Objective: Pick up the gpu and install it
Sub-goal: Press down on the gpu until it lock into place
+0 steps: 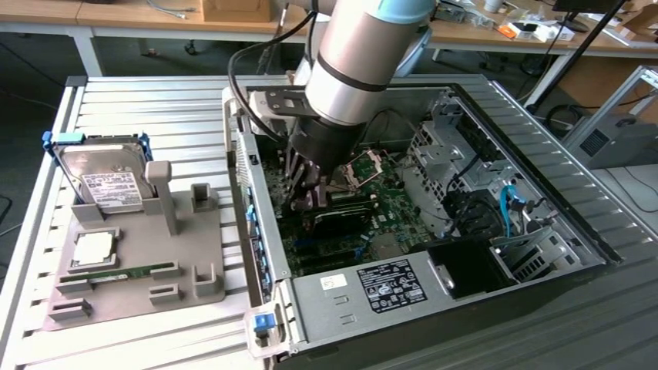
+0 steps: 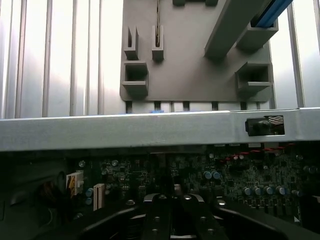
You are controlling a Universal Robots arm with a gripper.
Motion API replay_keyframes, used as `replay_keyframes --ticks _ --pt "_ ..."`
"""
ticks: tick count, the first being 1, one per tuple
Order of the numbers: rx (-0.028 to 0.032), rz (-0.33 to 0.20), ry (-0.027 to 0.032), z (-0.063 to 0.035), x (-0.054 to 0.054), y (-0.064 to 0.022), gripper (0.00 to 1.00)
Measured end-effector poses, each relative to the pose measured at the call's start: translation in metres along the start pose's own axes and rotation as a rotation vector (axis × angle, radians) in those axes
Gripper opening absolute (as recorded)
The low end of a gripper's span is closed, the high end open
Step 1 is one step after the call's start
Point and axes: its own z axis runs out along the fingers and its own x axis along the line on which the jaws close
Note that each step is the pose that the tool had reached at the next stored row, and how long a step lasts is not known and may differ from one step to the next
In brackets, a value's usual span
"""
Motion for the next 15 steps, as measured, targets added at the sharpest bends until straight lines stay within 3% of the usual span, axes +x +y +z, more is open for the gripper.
replay_keyframes --ticks 7,15 --pt "-0.0073 0.0 0.0026 0.0063 -0.0003 -0.0031 0.11" --pt "-0.0085 0.0 0.0022 0.0088 0.0012 -0.0038 0.11"
